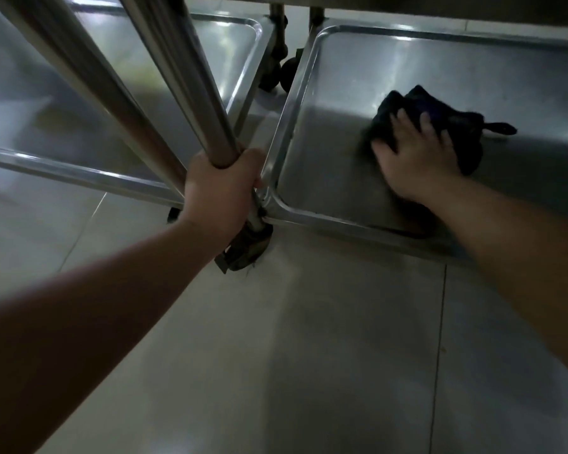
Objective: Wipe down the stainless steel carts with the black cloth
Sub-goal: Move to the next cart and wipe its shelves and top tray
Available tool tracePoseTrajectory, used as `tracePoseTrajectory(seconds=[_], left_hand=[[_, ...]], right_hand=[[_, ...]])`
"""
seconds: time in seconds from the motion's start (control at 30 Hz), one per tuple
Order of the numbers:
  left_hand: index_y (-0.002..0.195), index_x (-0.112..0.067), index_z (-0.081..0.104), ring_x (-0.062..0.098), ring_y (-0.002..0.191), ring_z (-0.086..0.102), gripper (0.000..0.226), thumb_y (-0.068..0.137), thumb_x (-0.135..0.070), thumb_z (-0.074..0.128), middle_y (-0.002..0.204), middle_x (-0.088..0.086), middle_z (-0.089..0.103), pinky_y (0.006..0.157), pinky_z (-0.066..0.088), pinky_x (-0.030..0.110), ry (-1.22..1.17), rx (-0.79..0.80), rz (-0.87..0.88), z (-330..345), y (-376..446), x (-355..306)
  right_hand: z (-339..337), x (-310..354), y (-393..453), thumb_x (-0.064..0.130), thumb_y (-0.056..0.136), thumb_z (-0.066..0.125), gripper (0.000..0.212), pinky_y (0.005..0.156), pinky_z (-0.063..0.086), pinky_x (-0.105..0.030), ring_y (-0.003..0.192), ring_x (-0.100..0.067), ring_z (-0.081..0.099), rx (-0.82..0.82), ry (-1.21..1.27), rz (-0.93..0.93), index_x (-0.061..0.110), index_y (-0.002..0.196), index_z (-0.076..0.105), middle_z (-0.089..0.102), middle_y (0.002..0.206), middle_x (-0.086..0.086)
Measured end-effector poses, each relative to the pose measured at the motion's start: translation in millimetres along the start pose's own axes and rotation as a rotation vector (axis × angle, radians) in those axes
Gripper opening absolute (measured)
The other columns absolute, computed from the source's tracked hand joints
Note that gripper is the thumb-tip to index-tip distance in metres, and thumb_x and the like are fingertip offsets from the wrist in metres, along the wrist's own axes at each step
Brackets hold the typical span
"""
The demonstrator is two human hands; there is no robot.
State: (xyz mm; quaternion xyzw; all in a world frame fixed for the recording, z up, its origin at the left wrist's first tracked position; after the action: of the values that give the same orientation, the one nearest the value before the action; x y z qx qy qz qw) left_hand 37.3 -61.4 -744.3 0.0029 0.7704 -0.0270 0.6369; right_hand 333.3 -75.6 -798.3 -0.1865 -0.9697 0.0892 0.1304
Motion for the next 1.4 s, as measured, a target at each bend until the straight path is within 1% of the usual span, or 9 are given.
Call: tracePoseTrajectory(seconds=[0.07,0.17,0.3,0.43,0.53,0.63,0.9,1.17,1.4], left_hand=[[0.061,-0.023,0.061,0.019,0.060,0.063,0.022,0.074,-0.039,0.068,0.060,0.001,0.063,0.062,0.056,0.032,0.002,0.020,0.004,0,1,1],[0.063,-0.017,0.059,0.020,0.059,0.060,0.024,0.073,-0.037,0.068,0.058,0.001,0.061,0.061,0.053,0.033,-0.013,0.032,0.021,-2,3,1],[0.059,-0.023,0.061,0.021,0.060,0.059,0.018,0.070,-0.035,0.068,0.059,0.003,0.060,0.066,0.053,0.036,-0.034,0.071,0.019,-1,5,4],[0.062,-0.022,0.062,0.027,0.063,0.058,0.020,0.073,-0.037,0.068,0.063,0.011,0.058,0.069,0.054,0.041,-0.032,0.083,0.035,-3,5,5],[0.068,-0.014,0.061,0.027,0.062,0.057,0.025,0.075,-0.037,0.069,0.065,0.013,0.056,0.065,0.053,0.038,-0.044,0.098,0.046,-2,4,6],[0.070,-0.009,0.059,0.024,0.059,0.056,0.022,0.078,-0.027,0.069,0.063,0.010,0.053,0.062,0.052,0.035,-0.056,0.110,0.039,-1,6,8],[0.078,0.014,0.053,0.020,0.056,0.052,0.030,0.082,-0.013,0.064,0.064,0.017,0.052,0.054,0.048,0.028,-0.089,0.075,0.057,2,5,11],[0.069,0.004,0.055,0.016,0.052,0.050,0.017,0.080,-0.007,0.062,0.057,0.008,0.051,0.051,0.044,0.026,-0.160,0.052,0.018,6,3,5],[0.067,-0.012,0.062,0.026,0.057,0.056,0.016,0.081,-0.017,0.067,0.060,0.009,0.056,0.060,0.052,0.039,-0.073,0.088,0.032,0,4,7]], right_hand=[[6,41,8,0.070,0.099,0.013,0.078,0.128,-0.004,-0.050,0.160,-0.022,-0.006,0.001,-0.011,-0.016,0.030,0.166,0.008,-0.001,0.174,0.011],[23,84,-19,0.071,0.097,0.011,0.080,0.128,-0.006,-0.047,0.159,-0.017,-0.011,0.073,-0.095,-0.351,0.032,0.166,0.004,-0.004,0.173,0.013],[24,52,-51,0.076,0.095,0.012,0.074,0.128,-0.005,-0.037,0.157,-0.001,-0.008,0.171,-0.092,-0.730,0.045,0.162,0.018,0.007,0.168,0.027],[1,18,6,0.072,0.090,0.025,0.078,0.127,0.008,-0.045,0.159,-0.018,0.013,0.031,-0.048,-0.455,0.036,0.160,0.031,0.024,0.170,0.011],[-6,35,64,0.071,0.094,0.019,0.080,0.128,0.002,-0.049,0.160,-0.020,0.004,-0.028,-0.029,-0.153,0.033,0.165,0.017,0.010,0.173,0.011],[-5,71,100,0.066,0.099,0.016,0.075,0.127,-0.004,-0.052,0.160,-0.021,-0.006,0.014,0.002,-0.045,0.032,0.166,0.008,0.000,0.173,0.013],[18,112,74,0.063,0.101,0.013,0.075,0.126,-0.007,-0.052,0.160,-0.022,-0.008,0.042,-0.034,-0.225,0.026,0.167,0.008,0.000,0.174,0.011],[35,106,-35,0.063,0.101,0.024,0.073,0.127,-0.010,-0.044,0.159,-0.012,-0.010,0.140,0.053,-0.460,0.030,0.165,0.014,0.005,0.172,0.017],[19,58,-86,0.065,0.103,0.023,0.060,0.127,-0.009,-0.033,0.153,0.008,-0.014,0.302,0.051,-0.655,0.047,0.161,0.020,0.007,0.164,0.035]])
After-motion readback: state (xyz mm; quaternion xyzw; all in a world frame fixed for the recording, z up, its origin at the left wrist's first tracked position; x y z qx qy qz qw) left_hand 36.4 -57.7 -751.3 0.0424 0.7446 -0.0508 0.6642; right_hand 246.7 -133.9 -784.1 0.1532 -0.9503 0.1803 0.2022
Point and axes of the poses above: each hand's wrist, its own y-axis towards the middle knuckle, its own z-axis out of the palm, x = y × z, the point moved 1 cm from there along y, towards the middle knuckle
